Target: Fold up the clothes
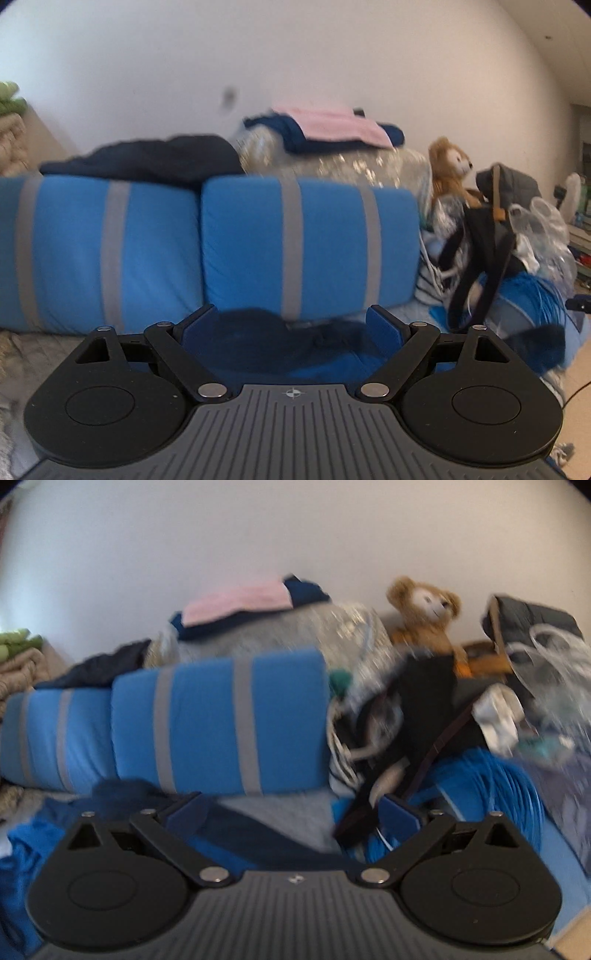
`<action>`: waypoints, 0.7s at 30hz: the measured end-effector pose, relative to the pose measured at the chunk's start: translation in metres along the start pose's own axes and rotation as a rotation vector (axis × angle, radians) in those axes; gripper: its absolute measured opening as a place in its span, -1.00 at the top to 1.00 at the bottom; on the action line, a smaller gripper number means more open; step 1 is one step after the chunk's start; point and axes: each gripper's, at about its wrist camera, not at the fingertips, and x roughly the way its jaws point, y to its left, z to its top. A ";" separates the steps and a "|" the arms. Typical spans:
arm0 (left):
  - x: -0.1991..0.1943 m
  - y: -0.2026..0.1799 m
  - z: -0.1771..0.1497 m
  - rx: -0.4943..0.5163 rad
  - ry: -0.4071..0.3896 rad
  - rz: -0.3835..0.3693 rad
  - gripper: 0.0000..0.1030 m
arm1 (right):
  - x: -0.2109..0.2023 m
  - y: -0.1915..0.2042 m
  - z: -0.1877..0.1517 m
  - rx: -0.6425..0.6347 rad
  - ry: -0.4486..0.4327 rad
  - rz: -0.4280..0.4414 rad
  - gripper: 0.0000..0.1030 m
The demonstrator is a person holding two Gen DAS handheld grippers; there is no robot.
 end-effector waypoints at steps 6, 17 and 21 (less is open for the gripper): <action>0.029 -0.008 -0.023 -0.017 0.061 -0.026 -0.70 | -0.002 -0.042 -0.052 0.072 0.060 -0.121 -0.68; 0.063 -0.009 -0.069 -0.093 0.131 -0.076 -0.70 | 0.018 -0.097 -0.104 0.076 0.169 -0.430 0.16; 0.070 -0.003 -0.085 -0.128 0.151 -0.089 -0.70 | 0.026 -0.111 -0.120 0.161 0.202 -0.417 0.22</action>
